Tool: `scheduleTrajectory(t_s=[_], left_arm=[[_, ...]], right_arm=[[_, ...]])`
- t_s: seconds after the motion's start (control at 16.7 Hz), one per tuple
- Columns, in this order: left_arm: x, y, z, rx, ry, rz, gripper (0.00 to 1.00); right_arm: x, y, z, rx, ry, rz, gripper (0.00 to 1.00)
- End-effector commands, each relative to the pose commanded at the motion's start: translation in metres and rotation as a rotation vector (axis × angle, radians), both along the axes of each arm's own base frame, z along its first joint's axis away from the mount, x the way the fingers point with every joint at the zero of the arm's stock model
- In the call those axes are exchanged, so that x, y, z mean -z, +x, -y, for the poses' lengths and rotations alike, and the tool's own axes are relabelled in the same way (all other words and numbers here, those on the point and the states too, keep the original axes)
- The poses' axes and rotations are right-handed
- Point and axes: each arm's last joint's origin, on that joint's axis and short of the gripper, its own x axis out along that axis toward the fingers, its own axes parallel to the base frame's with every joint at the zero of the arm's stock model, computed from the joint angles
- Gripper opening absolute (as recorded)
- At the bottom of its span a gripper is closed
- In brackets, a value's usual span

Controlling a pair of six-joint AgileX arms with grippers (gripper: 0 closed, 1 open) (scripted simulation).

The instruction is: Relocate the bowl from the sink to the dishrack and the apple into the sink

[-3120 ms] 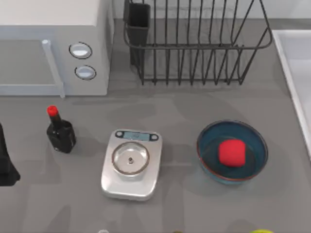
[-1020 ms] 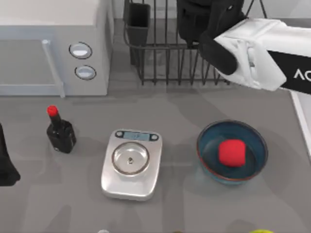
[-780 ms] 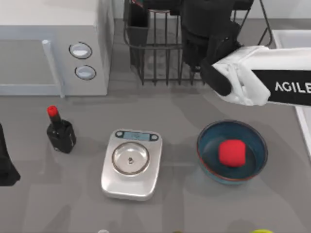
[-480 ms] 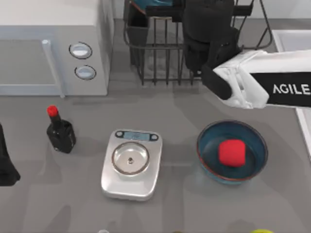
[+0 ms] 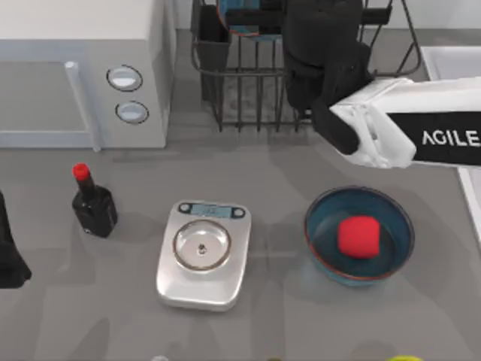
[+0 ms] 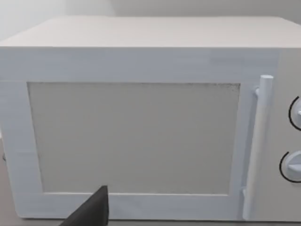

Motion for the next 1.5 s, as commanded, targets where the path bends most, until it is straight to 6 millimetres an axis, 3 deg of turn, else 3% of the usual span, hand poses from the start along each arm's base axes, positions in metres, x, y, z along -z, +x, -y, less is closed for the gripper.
scheduleTrajectory(t_s=[0.3,1.02,1.26,1.5], left_arm=[[0.0,0.0,0.0,0.0,0.0,0.0,1.0],[0.0,0.0,0.0,0.0,0.0,0.0,1.0],[0.0,0.0,0.0,0.0,0.0,0.0,1.0],[0.0,0.0,0.0,0.0,0.0,0.0,1.0]], right_arm=[[0.0,0.0,0.0,0.0,0.0,0.0,0.98],[-0.003,-0.006,0.003,-0.007,-0.008,-0.009,1.0],[-0.018,-0.041,0.033,-0.025,-0.047,-0.053,1.0],[-0.045,-0.099,0.093,-0.029,-0.055,-0.06,1.0]])
